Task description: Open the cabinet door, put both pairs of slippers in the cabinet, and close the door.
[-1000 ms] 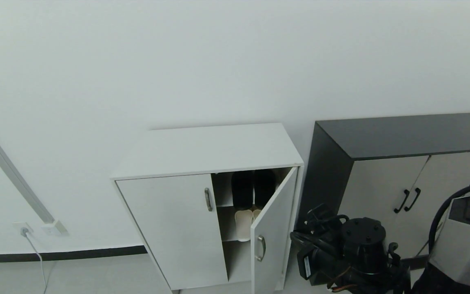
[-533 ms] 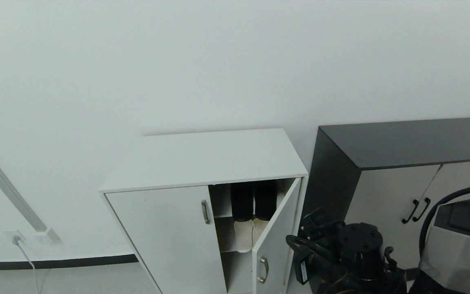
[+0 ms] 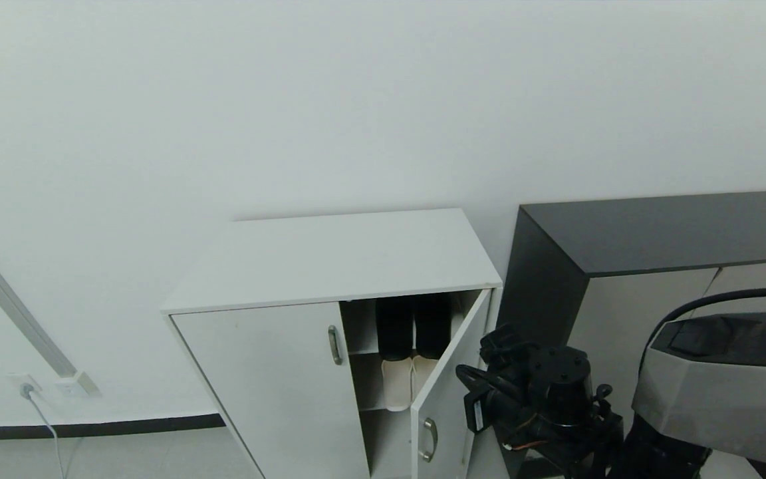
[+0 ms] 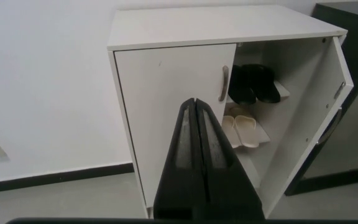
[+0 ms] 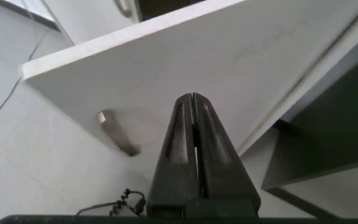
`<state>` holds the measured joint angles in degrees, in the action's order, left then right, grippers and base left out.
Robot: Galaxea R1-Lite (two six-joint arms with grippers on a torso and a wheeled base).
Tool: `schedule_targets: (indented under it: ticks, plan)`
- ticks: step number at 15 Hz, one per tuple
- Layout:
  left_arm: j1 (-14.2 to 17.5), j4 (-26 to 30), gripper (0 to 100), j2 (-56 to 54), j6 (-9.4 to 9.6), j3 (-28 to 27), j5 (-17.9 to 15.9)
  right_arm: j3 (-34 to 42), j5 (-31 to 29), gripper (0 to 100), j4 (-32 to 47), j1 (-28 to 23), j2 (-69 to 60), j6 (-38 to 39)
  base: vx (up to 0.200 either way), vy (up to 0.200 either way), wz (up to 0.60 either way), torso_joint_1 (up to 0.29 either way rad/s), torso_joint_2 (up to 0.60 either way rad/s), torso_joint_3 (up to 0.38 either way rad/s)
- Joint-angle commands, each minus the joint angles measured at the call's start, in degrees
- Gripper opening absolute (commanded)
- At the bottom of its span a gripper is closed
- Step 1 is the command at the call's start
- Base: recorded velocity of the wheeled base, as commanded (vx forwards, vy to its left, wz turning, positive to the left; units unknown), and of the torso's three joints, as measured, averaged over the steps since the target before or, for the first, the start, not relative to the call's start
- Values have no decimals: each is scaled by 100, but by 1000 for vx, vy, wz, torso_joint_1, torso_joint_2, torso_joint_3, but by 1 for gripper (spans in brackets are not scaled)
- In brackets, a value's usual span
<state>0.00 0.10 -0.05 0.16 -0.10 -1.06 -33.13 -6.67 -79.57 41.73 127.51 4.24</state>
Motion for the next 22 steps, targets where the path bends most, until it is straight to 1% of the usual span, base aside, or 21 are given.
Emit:
schedule_targets:
  ticks: [1,6,10,12,17,22]
  plan:
    - [0,-1,0,5,2,1,1,-299,-1,0,3,-60,256,-55,0,0,0,0,0,0]
    - [0,-1,0,5,-7,1,1,-1099,-1,0,266,-227,670,-64,0,0,0,0,0,0]
    - [0,-1,0,5,-7,1,36,-1521,-10,0,504,-332,801,-64,0,0,0,0,0,0]
    - [0,-1,0,5,-7,1,80,-1758,-1,0,803,-358,819,-64,0,0,0,0,0,0]
    - [0,-1,0,5,-16,1,80,-2329,-10,0,978,-543,1100,-134,0,0,0,0,0,0]
    - [0,-1,0,5,-7,1,80,-2874,-10,0,1470,-569,1144,-143,0,0,0,0,0,0]
